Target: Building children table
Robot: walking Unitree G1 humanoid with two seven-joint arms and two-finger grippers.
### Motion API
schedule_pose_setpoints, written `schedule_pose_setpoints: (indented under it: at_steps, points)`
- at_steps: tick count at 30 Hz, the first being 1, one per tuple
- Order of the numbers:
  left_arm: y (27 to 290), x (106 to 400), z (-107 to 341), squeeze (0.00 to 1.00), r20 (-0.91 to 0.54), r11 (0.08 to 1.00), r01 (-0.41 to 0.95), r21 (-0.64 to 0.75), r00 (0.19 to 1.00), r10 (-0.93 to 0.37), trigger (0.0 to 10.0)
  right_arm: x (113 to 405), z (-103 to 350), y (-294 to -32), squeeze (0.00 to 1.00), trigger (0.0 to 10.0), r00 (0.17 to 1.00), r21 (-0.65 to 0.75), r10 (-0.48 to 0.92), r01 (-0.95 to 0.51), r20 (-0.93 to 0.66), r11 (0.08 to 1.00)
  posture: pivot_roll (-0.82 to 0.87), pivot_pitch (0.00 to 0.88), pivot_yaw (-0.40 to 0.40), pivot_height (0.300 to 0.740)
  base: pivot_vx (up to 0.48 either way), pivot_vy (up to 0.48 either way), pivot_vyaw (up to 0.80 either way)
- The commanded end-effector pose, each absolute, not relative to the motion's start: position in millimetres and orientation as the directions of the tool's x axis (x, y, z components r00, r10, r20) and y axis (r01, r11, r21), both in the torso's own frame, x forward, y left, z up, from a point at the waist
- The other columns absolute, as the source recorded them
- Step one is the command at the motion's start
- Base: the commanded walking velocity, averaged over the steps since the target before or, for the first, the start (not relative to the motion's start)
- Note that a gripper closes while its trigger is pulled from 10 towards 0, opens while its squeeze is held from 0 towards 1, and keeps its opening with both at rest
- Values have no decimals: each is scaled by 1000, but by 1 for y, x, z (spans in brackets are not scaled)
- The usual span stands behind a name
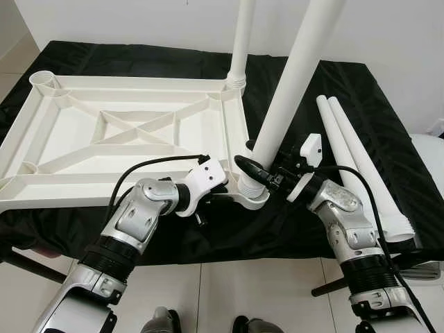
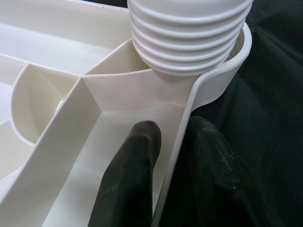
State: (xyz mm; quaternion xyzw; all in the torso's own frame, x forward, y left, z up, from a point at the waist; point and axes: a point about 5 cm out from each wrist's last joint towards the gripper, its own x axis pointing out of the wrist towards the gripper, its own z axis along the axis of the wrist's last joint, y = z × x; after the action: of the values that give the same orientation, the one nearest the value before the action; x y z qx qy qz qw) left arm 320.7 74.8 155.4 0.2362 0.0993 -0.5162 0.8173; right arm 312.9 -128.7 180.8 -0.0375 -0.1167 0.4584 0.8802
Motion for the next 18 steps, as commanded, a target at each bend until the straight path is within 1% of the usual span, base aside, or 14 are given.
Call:
schedule_pose_setpoints:
  at_steps: [1,4,6,18]
  points:
    - [71,321,160,0,-381,374,870,322,480,-790,10000,308,124,-139,0,10000,619,-55,782,-785,-74,617,-51,167,-9,740,0,0,0]
    - [71,321,160,0,-380,371,870,323,479,-791,10000,307,122,-145,0,10000,634,-52,768,-773,-91,632,-52,169,-10,740,0,0,0]
    - [71,321,160,0,-380,371,870,323,479,-791,10000,307,122,-145,0,10000,634,-52,768,-773,-91,632,-52,169,-10,740,0,0,0]
    - [71,321,161,0,-381,371,870,326,480,-790,10000,295,122,-155,0,10000,578,-9,810,-814,-99,580,-55,166,-7,740,0,0,0]
